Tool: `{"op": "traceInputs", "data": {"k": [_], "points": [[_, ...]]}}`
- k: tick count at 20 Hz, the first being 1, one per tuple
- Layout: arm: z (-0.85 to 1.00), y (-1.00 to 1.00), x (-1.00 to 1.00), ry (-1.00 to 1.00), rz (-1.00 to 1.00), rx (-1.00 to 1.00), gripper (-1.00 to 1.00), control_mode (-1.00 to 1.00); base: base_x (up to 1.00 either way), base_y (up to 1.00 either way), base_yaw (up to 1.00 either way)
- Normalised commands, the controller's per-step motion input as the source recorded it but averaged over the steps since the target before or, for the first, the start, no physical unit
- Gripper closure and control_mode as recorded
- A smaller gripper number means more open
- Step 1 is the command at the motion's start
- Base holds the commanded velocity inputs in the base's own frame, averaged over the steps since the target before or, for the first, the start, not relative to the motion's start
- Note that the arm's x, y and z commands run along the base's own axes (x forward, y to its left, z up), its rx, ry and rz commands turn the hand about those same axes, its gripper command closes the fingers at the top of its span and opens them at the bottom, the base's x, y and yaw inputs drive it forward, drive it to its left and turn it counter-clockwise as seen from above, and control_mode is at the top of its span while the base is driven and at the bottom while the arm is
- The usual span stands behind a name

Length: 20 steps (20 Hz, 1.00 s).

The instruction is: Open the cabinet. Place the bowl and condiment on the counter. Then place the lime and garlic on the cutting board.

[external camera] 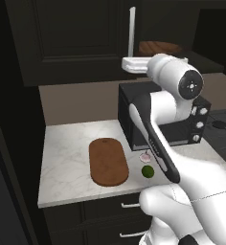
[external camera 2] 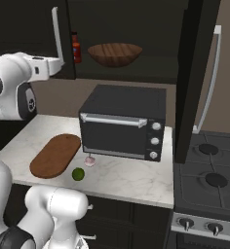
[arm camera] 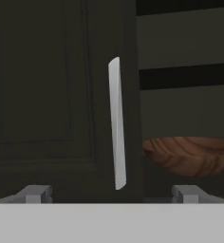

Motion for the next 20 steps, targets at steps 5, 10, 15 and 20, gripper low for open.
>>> {"op": "traceInputs", "data": {"k": [5, 10, 15, 20], "points": [[0.02, -0.02, 0.44, 0.03, 0.0, 0.0, -1.0, -1.0, 0.0, 0.0, 0.0], [0.02, -0.04, 0.32, 0.09, 0.0, 0.0, -1.0, -1.0, 0.0, 0.0, 0.0], [0.11, 0.0, 0.22, 0.06, 0.0, 0.0, -1.0, -1.0, 0.0, 0.0, 0.0], [0.21, 0.0, 0.12, 0.02, 0.0, 0.0, -1.0, -1.0, 0.0, 0.0, 0.0]]}}
